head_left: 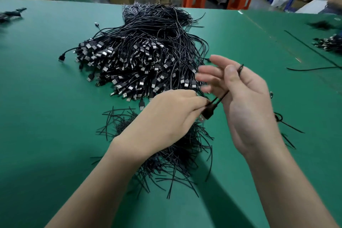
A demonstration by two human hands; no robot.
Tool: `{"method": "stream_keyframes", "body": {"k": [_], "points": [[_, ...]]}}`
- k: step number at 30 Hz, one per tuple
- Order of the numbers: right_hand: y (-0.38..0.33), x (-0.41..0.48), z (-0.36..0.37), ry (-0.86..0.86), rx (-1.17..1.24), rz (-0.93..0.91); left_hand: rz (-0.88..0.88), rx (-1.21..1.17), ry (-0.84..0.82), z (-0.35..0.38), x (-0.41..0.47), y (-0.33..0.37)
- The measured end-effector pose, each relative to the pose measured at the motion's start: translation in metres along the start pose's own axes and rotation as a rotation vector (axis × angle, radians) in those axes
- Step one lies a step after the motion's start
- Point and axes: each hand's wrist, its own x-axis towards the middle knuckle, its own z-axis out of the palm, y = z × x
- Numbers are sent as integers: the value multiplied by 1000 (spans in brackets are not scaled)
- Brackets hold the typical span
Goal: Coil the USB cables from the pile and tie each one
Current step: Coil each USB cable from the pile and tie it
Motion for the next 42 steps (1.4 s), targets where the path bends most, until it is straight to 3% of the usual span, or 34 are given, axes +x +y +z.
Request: {"method": "stream_keyframes", "body": {"k": [4,7,12,14,19,26,32,35,38,40,42], "points": [[15,-2,2,-16,-477,-208,31,88,77,-10,-1,2],[19,-8,-2,-136,-660,-180,12,54,171,-23,-3,-3],[17,-15,3,-448,-251,221,-76,-206,259,-35,-3,-9],[16,-16,4,-506,-89,293,-65,-292,277,-36,-3,-10],[13,-16,-4,-542,2,298,-51,-412,170,-37,-6,-16],[13,-20,-6,-544,-39,234,-76,-447,254,-36,-8,-20],[9,-24,-5,-726,289,412,-92,-553,280,-23,-6,-20],[3,-23,-8,-634,455,311,-94,-512,240,-8,-2,-12],[-5,-15,-7,-406,503,137,-124,-386,45,4,-1,-6],[-7,-9,-10,-256,277,-54,-103,-304,-36,5,-3,-4],[-7,-5,-17,-154,-196,-257,-41,-204,2,2,-3,0]]}}
